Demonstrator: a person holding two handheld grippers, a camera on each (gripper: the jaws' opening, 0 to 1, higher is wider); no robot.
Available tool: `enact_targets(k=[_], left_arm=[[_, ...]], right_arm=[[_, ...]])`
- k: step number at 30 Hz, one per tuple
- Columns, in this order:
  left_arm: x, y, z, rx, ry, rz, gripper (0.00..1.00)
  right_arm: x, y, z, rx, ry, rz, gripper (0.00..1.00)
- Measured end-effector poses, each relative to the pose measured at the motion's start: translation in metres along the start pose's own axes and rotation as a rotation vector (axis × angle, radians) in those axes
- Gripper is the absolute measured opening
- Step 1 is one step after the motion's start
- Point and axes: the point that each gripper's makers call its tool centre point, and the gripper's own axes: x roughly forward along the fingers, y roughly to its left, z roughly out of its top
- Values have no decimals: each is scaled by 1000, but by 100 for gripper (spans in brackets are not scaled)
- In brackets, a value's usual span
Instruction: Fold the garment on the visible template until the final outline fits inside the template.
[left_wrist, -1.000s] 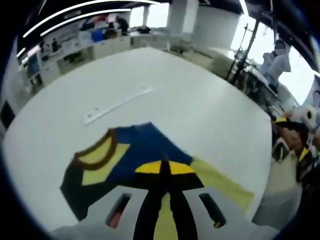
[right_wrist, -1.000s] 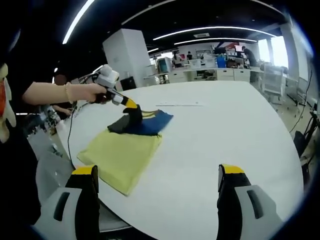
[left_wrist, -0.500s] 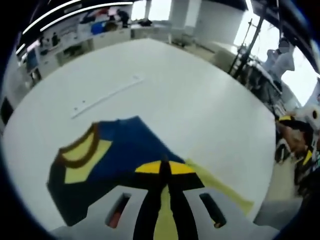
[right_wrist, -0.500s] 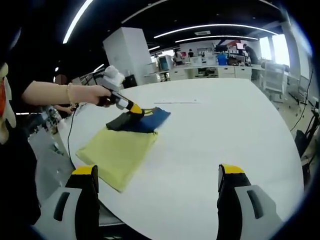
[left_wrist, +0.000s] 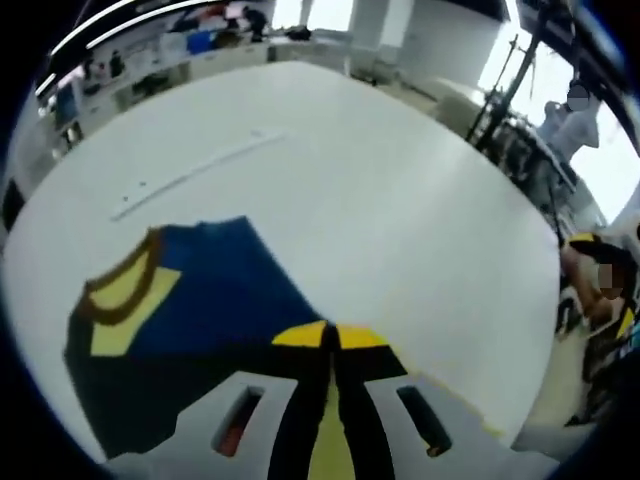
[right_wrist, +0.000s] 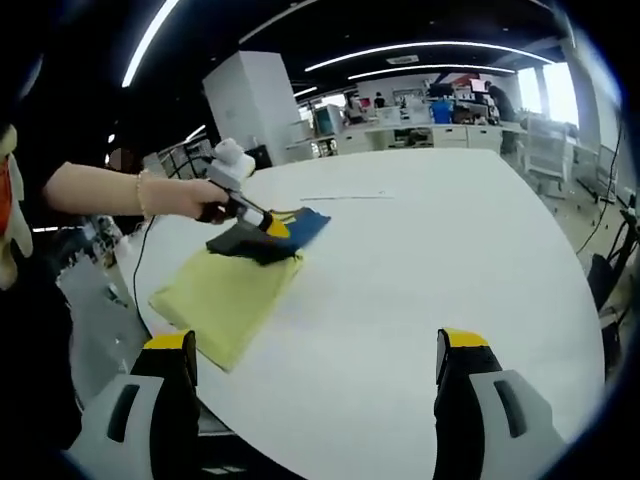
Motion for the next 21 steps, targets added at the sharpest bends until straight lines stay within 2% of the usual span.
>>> enact_targets(k=[6, 8, 10, 12, 15, 17, 21], left_arm=[[-6, 2, -1, 13, -24, -2, 0], [-16, 16, -5, 33, -32, 29, 0], [-24, 28, -12, 41, -27, 56, 0], [-35, 43, -25, 71, -10, 91, 3], [-45, 51, -41, 99, 7, 118, 9], [-53, 52, -54, 135, 12, 127, 12], [-56, 44, -68, 311, 22, 130, 17]], right_arm=[[1, -4, 3, -4, -1, 5, 100], [3, -4, 4, -3, -5, 10, 100], [6, -4, 5, -4, -4, 14, 100], [10, -1, 6, -8, -5, 24, 100], [16, 2, 6, -8, -6, 35, 100], [20, 6, 7, -9, -8, 47, 100], [24, 10, 8, -17, -2, 58, 100]])
